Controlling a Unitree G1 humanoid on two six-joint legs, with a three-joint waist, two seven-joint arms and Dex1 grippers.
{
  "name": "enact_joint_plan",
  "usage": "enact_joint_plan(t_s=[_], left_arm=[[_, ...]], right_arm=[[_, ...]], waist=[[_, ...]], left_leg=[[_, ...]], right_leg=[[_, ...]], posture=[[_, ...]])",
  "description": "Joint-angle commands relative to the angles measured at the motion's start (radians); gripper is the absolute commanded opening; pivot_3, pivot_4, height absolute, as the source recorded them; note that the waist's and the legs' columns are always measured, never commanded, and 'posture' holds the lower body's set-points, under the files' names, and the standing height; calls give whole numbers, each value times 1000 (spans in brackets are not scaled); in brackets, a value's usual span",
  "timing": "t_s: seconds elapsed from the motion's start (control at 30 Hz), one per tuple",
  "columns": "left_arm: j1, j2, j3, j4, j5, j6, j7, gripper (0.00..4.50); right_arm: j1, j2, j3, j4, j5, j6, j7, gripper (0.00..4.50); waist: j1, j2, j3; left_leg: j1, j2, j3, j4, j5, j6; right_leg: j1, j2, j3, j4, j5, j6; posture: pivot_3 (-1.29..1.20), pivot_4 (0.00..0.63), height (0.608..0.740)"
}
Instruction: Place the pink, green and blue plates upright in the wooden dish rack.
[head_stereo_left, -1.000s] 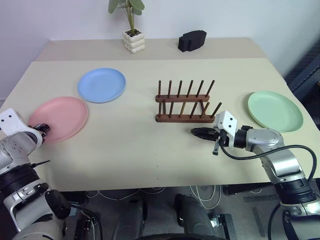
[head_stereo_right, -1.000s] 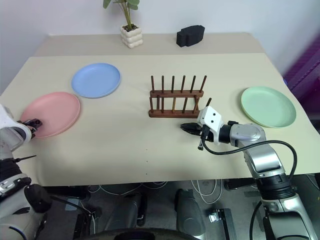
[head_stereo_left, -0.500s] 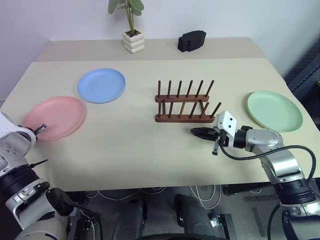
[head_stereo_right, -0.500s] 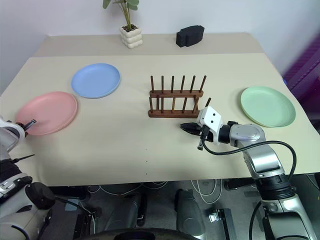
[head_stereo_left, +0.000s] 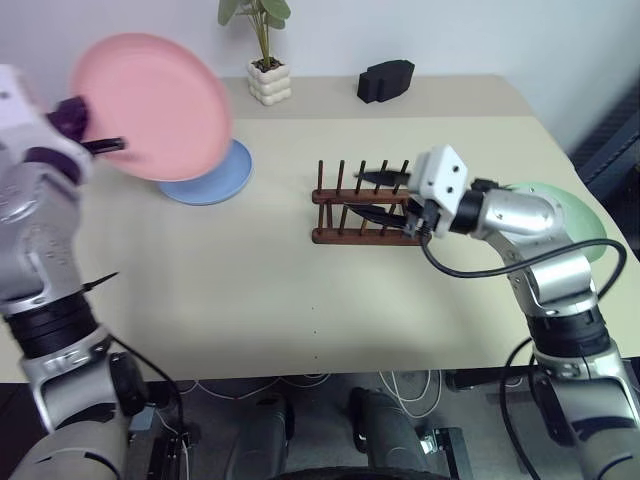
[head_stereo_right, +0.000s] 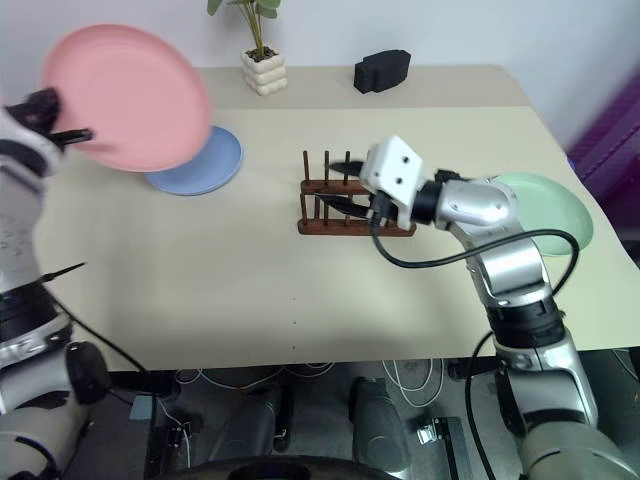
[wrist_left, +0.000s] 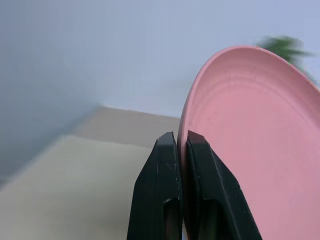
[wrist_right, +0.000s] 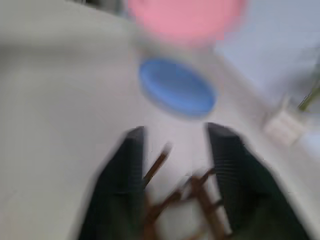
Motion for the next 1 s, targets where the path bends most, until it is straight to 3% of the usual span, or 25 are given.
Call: enact_joint_plan(t_s=[0.03, 0.07, 0.2, 0.37, 0.7, 0.8, 1.0], left_arm=[[-61, -42, -109, -97, 17, 11, 30, 0], [-68, -54, -165, -108, 45, 2, 29, 0], [-86, -87, -309, -133, 116, -19, 29, 0], [-135, -190, -311, -122, 118, -14, 80, 0], [-165, -207, -323, -152, 118, 11, 60, 0], [-162, -208, -312, -165, 111, 25, 61, 0], [-161, -208, -303, -172, 111, 38, 63, 0]], right_arm=[[-68, 38, 59, 14, -138, -103, -84, 3837], [-90, 60, 78, 38, -173, -114, -116, 4303], [-136, 107, 156, 110, -292, -180, -169, 4303], [-149, 147, 203, 174, -378, -243, -207, 4303], [-147, 176, 231, 254, -508, -310, -284, 4303], [-149, 179, 235, 285, -538, -325, -307, 3505], [-153, 195, 233, 318, -577, -343, -349, 391]], waist=[[0, 0, 0], [-1, 0, 0], [-5, 0, 0], [-2, 0, 0], [-3, 0, 0], [-3, 0, 0], [-3, 0, 0]], left_leg=[[0, 0, 0, 0, 0, 0], [0, -1, 0, 0, 0, 0], [-1, -1, 1, -1, 0, 0], [-3, -1, 0, 0, 0, 0], [-4, -1, 0, 0, 0, 0], [-4, -1, 0, 0, 0, 0], [-4, -1, -1, 0, 0, 0]], right_leg=[[0, 0, 0, 0, 0, 0], [0, 0, 0, 0, 0, 0], [-2, 0, 1, 1, 0, 0], [-4, 0, 0, 1, 0, 0], [-5, 0, 0, 1, 0, 0], [-5, 0, 0, 1, 0, 0], [-5, 0, 0, 1, 0, 0]], posture=[[0, 150, 735], [0, 150, 735], [0, 150, 735], [0, 150, 735], [0, 150, 735], [0, 150, 735], [0, 150, 735]])
